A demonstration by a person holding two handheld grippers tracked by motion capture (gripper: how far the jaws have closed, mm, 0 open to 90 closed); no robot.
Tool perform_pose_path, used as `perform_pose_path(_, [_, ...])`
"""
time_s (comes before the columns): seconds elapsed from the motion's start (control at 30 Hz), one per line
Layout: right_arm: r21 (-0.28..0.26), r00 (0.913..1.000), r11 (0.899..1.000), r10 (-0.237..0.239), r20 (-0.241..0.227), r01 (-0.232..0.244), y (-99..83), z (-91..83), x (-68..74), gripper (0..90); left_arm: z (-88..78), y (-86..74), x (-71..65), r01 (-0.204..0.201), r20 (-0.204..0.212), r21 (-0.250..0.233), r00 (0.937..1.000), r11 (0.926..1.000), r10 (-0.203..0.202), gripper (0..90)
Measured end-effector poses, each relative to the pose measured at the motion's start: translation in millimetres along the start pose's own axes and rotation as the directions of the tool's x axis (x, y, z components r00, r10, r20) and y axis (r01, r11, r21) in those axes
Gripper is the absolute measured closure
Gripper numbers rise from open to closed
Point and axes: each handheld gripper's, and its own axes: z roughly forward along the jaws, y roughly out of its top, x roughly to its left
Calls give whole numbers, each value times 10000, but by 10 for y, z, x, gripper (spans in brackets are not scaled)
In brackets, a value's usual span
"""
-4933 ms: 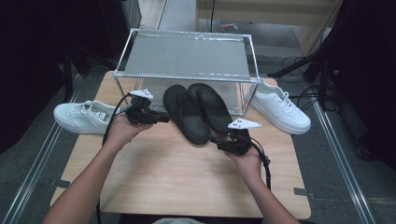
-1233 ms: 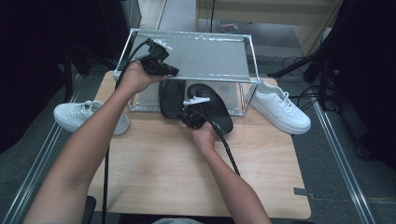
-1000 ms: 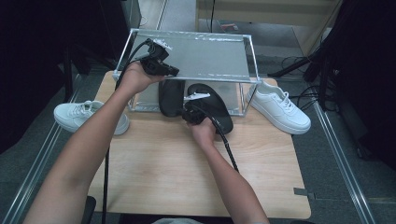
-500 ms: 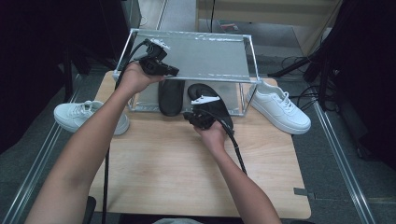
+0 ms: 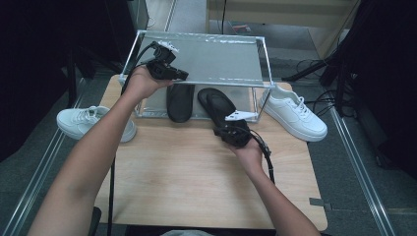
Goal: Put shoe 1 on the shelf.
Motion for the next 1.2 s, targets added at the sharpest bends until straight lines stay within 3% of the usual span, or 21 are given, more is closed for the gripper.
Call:
perform_pose_path(0.17, [-21,9994,10000,43,338,-42,-132,-286,-122,900,0,-11,2,22,33,-88,10000,10000,-22,898])
perform_pose_path(0.43, [71,9956,10000,-41,941,35,-367,-568,-362,900,1,-9,2,-12,16,-74,10000,10000,12,898])
perform_pose_path(0.5, [59,9951,9998,159,978,-165,-428,-608,-441,900,3,-8,3,30,17,-79,10000,10000,-30,898])
perform_pose_path(0.67, [363,9910,9974,582,1207,-630,-543,-583,-586,900,1,-26,-2,81,4,-207,10000,9998,-81,898])
perform_pose_path(1.2, [319,9904,9942,993,959,-1028,-441,-332,-530,900,2,-19,-9,34,-80,-162,10000,9999,-35,892])
